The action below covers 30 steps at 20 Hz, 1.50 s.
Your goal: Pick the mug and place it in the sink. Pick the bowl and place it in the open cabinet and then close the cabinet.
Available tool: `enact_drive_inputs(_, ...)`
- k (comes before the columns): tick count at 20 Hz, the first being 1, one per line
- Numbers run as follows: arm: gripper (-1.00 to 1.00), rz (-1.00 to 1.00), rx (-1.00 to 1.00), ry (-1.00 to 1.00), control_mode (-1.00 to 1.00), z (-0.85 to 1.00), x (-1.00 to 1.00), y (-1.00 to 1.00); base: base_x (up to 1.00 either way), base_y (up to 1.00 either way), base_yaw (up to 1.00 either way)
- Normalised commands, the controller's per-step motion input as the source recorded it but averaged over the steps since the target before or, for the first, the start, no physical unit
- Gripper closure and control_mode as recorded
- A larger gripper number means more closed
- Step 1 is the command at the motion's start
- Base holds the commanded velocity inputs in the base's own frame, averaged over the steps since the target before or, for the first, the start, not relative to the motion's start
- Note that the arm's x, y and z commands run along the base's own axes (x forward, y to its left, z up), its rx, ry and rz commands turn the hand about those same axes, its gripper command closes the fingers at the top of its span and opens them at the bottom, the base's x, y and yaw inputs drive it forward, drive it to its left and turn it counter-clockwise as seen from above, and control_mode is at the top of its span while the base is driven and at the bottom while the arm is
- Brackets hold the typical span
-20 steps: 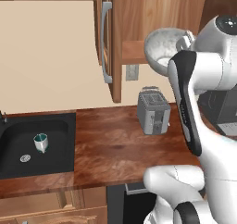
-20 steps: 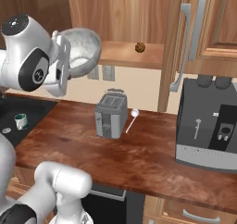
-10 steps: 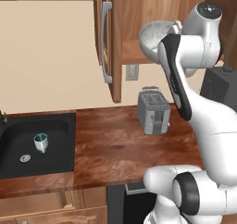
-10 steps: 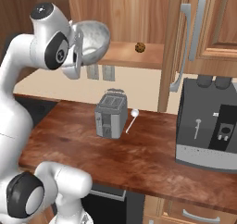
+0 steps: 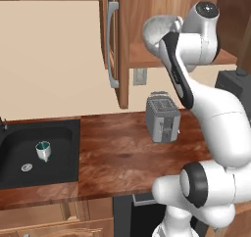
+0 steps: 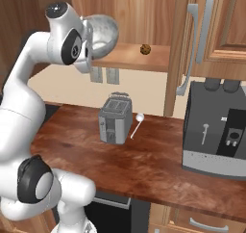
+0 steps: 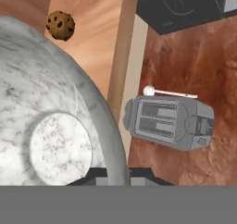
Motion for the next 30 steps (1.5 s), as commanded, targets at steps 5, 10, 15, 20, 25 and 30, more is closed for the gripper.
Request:
enact_drive_inputs(5, 1.0, 0.0, 0.0, -0.23, -1.0, -0.22, 0.42, 0.0, 0.0, 0.0, 0.0)
enact_drive_inputs(10, 1.0, 0.0, 0.0, -0.15, -1.0, -0.15, 0.29, 0.0, 0.0, 0.0, 0.0)
enact_drive_inputs(15, 1.0, 0.01, 0.0, 0.06, -1.0, 0.0, 0.25, 0.0, 0.0, 0.0, 0.0)
enact_drive_inputs(20, 1.0, 0.0, 0.0, 0.19, -1.0, 0.03, 0.32, 0.0, 0.0, 0.0, 0.0)
enact_drive_inputs(25, 1.0, 0.0, 0.0, 0.19, -1.0, 0.04, 0.32, 0.0, 0.0, 0.0, 0.0)
enact_drive_inputs(30, 1.0, 0.0, 0.0, 0.19, -1.0, 0.06, 0.27, 0.0, 0.0, 0.0, 0.0)
